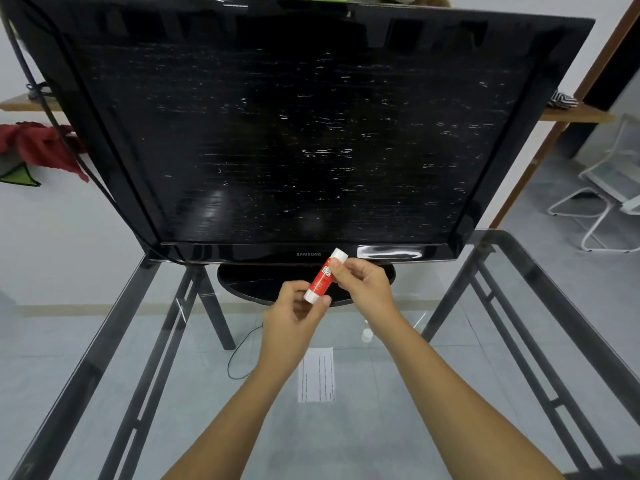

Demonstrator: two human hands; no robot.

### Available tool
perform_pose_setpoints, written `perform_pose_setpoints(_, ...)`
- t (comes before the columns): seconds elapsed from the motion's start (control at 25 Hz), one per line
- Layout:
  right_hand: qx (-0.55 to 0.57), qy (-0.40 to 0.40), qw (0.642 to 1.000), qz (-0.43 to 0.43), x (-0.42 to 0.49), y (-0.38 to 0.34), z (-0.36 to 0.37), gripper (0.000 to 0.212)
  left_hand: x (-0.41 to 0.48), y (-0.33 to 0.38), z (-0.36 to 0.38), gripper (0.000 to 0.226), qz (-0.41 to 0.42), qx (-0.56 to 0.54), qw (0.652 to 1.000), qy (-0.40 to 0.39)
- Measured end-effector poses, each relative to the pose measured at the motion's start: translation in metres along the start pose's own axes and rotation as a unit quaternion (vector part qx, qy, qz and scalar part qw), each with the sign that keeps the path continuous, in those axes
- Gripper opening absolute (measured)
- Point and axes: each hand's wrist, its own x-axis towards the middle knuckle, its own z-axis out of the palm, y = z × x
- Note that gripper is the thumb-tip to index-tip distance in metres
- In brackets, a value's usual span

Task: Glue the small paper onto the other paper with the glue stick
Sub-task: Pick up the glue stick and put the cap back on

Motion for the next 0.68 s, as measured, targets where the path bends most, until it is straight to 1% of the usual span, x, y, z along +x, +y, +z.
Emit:
perform_pose_setpoints(0.04,-0.004,-0.005,1.000,0.003,0.000,0.002,-0.002,0.031,-0.001,-0.004,0.000,0.021,0.045,0.035,0.998,0.005)
perform_pose_setpoints(0.08,-0.013,-0.016,1.000,0.006,0.001,0.004,-0.003,0.036,-0.003,-0.007,0.001,0.020,0.064,0.052,0.997,0.011)
perform_pose_setpoints(0.16,-0.043,-0.040,0.998,0.014,0.004,0.013,-0.009,0.043,-0.003,-0.012,0.001,0.019,0.081,0.067,0.994,0.027)
perform_pose_setpoints(0.2,-0.055,-0.037,0.997,0.024,0.007,0.021,-0.013,0.044,-0.004,-0.013,0.001,0.019,0.089,0.072,0.993,0.035)
perform_pose_setpoints(0.28,-0.091,0.012,0.994,0.055,0.012,0.042,-0.024,0.043,-0.004,-0.015,0.002,0.018,0.100,0.074,0.991,0.044)
perform_pose_setpoints(0.32,-0.137,0.041,0.988,0.067,0.014,0.056,-0.031,0.041,-0.005,-0.017,0.001,0.018,0.099,0.079,0.991,0.045)
perform_pose_setpoints(0.36,-0.203,0.055,0.975,0.073,0.014,0.072,-0.039,0.040,-0.005,-0.017,0.001,0.018,0.094,0.082,0.991,0.045)
perform_pose_setpoints(0.4,-0.278,0.049,0.956,0.074,0.013,0.088,-0.046,0.040,-0.006,-0.019,0.000,0.019,0.087,0.086,0.992,0.044)
perform_pose_setpoints(0.48,-0.400,0.003,0.913,0.078,0.006,0.117,-0.057,0.044,-0.007,-0.022,-0.002,0.021,0.084,0.092,0.991,0.042)
perform_pose_setpoints(0.6,-0.485,-0.084,0.863,0.113,-0.004,0.153,-0.059,0.053,-0.010,-0.029,-0.005,0.024,0.065,0.117,0.990,0.045)
perform_pose_setpoints(0.68,-0.524,-0.118,0.835,0.118,-0.006,0.167,-0.056,0.057,-0.014,-0.035,-0.009,0.027,0.055,0.135,0.988,0.048)
